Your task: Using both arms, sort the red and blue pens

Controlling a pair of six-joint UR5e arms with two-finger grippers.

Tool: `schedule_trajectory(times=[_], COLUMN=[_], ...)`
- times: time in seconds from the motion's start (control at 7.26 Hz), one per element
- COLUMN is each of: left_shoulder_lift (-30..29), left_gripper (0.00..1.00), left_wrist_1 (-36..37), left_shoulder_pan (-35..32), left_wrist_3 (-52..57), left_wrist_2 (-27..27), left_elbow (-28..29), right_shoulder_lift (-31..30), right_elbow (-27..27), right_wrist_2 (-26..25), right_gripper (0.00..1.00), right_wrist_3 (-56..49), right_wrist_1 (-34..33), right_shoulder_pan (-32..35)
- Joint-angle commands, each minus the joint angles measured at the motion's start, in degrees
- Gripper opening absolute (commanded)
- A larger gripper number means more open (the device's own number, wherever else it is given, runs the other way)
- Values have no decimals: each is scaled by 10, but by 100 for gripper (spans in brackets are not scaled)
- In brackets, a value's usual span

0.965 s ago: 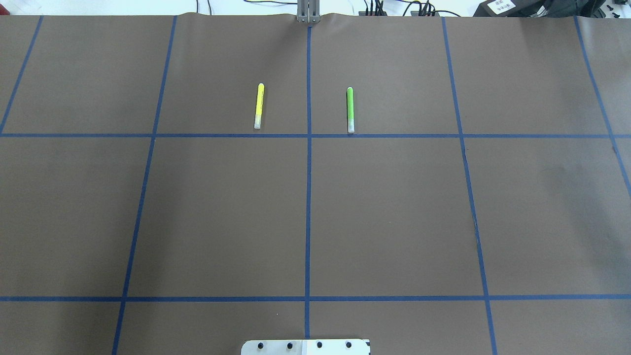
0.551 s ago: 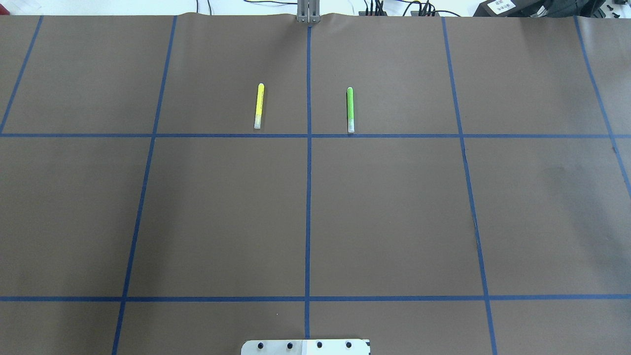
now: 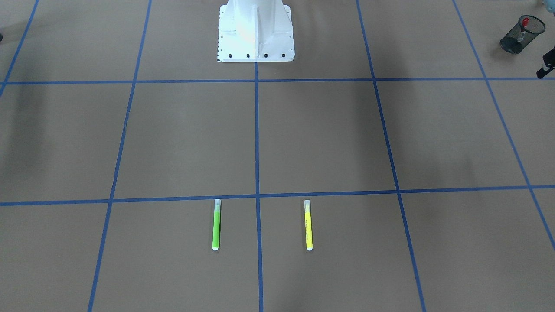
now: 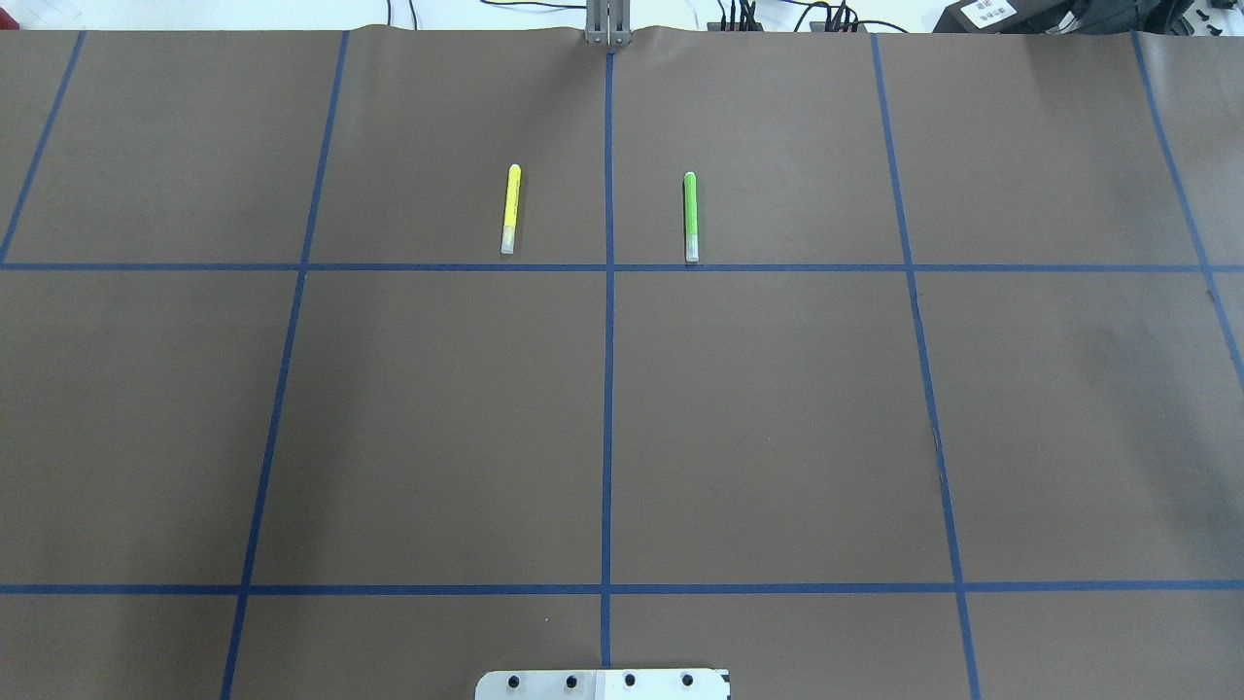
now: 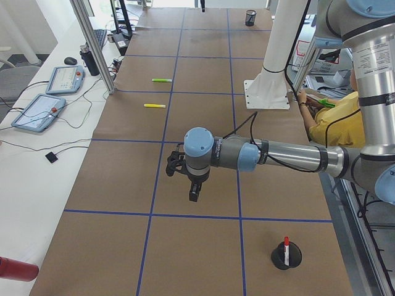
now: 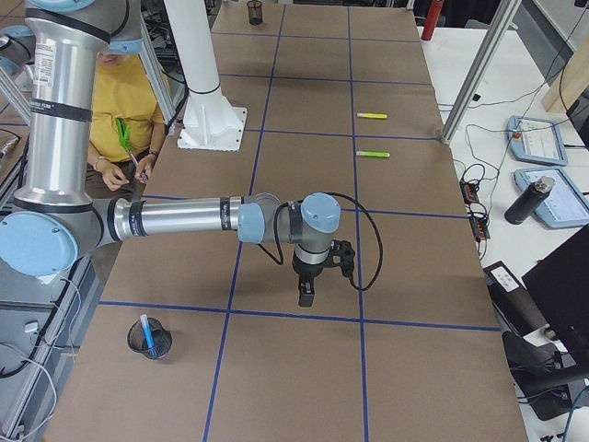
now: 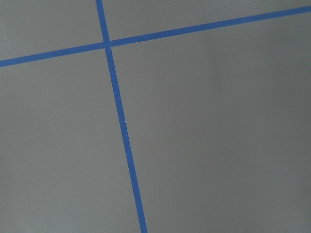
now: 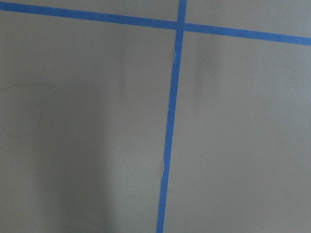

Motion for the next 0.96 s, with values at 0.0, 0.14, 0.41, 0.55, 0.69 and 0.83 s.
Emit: schedule_trajectory(times=[0.0, 0.14, 0.41, 0.55, 0.69, 0.83], left_shoulder_lift=[-2, -2, -2, -1, 0, 1], left_gripper=[100, 100, 100, 100, 100, 100], left_wrist_1=[0, 0, 0, 0, 0, 0], left_shoulder_pan=[0, 0, 0, 0, 0, 0], left_wrist_3=[0, 0, 0, 0, 0, 1], left_wrist_2=[0, 0, 0, 0, 0, 0], left_elbow=[0, 0, 0, 0, 0, 0], right_shoulder_lift=[0, 0, 0, 0, 0, 0], right_elbow=[-5, -9, -9, -12, -16, -16], right_wrist_2=[-1, 0, -1, -2, -2, -2], right_gripper=[100, 100, 100, 100, 100, 100], right_wrist_3=[0, 0, 0, 0, 0, 0], right_wrist_1=[1, 1, 1, 1, 1, 1], right_shoulder_pan=[0, 0, 0, 0, 0, 0])
